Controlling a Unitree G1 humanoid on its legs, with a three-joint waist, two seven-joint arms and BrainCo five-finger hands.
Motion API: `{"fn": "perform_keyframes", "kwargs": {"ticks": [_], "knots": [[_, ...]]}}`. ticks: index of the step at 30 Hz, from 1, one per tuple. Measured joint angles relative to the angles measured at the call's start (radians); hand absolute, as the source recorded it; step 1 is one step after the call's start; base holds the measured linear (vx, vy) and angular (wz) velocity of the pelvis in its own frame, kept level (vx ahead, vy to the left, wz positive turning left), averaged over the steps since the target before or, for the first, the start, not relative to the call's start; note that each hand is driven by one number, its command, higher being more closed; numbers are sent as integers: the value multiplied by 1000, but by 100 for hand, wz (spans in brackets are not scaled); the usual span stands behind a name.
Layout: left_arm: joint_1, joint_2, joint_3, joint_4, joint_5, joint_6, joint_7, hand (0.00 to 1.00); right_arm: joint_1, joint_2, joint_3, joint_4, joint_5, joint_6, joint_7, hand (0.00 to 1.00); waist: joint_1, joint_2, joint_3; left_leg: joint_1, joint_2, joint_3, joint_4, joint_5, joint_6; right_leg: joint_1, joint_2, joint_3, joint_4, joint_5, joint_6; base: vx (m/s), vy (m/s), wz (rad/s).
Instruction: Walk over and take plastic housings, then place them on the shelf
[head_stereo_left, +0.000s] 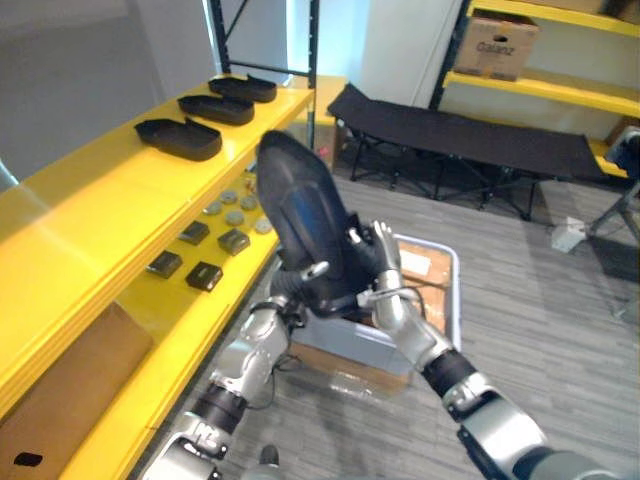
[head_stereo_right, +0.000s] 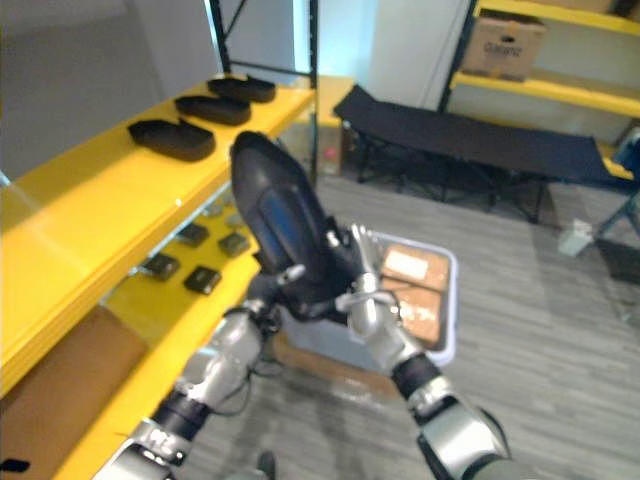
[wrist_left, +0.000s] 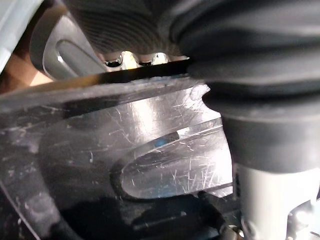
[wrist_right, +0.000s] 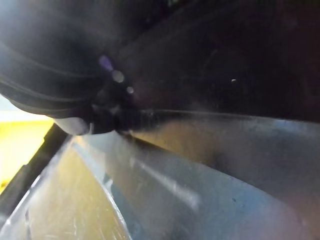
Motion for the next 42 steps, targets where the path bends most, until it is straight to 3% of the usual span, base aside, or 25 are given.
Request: {"fn": "perform_keyframes", "kwargs": {"ticks": [4,5,11,20,28,35,36,42], "knots": [[6,-18,17,0,79,-1,29,0,1,1,12,-2,0,0,-16,100,0,0,0,0,3,0,0,0,-2,3,4,0,-9,2,-6,0,0,0],[7,-22,23,0,78,-2,29,100,1,2,13,-6,1,0,-16,100,0,0,0,0,5,0,0,-1,-3,4,6,0,-10,3,-8,0,0,0],[16,-22,27,1,77,-9,25,100,9,5,18,-8,22,1,-15,100,-1,2,1,0,11,0,0,0,-8,4,8,0,-10,3,-12,0,0,0],[22,-26,33,13,61,-89,53,100,23,17,38,-48,38,1,-18,100,-7,7,3,1,11,0,0,-1,-9,3,7,1,-11,2,-13,0,0,0],[22,-18,33,25,-121,-88,23,100,35,23,44,-71,37,1,-19,100,-10,12,4,0,11,2,0,-2,-11,0,7,3,-12,2,-14,0,0,0],[22,-18,25,25,-141,-98,8,100,52,17,42,-87,38,-1,-27,100,-19,29,4,-3,11,7,0,-4,-12,-8,6,6,-11,1,-15,0,0,-2],[23,-18,22,25,-140,-110,8,100,52,17,42,-88,38,-5,-30,0,-22,31,4,-3,11,7,0,-4,-12,-8,6,6,-11,1,-15,0,0,0],[23,-18,22,25,-138,-133,-13,100,105,13,43,-141,62,-55,-23,0,-25,31,4,-3,12,10,0,-10,-13,-9,6,6,-11,-3,-13,0,0,0]]}}
